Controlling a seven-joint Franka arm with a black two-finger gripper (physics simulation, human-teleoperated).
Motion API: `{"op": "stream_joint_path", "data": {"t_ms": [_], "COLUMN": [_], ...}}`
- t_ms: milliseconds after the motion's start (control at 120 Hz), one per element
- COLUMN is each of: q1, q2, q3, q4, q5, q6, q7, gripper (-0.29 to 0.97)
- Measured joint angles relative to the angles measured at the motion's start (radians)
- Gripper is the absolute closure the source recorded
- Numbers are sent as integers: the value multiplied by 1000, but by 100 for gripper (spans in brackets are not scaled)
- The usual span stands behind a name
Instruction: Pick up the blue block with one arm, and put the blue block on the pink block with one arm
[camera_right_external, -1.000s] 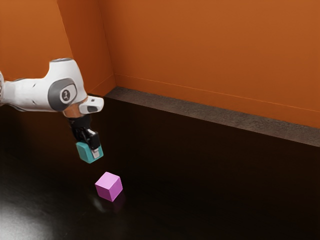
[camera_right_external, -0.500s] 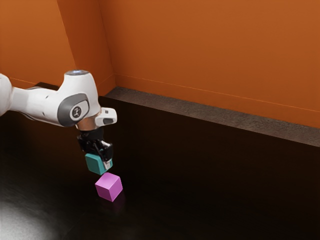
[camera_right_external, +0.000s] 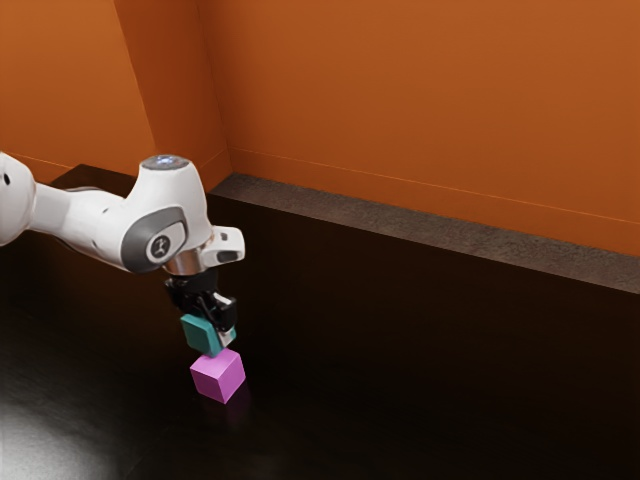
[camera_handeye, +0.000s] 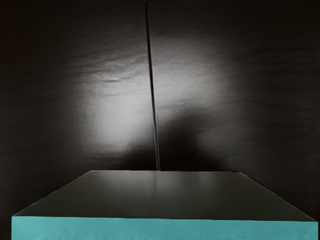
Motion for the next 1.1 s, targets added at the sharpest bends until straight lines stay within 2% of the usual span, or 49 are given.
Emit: {"op": "stream_joint_path", "data": {"t_ms": [242,317,383,633,1100], "q1": [3,1,-3,-7,-3], "q2": [-11,-24,-41,-96,-124], "q3": [-19,-28,-30,-43,-61], "q4": [-24,-25,-34,-100,-123], "q5": [-4,-8,-10,-41,-114], "q6": [34,39,41,42,37], "q7": [-9,-10,-12,-20,-29], "gripper": [30,25,30,29,30]}}
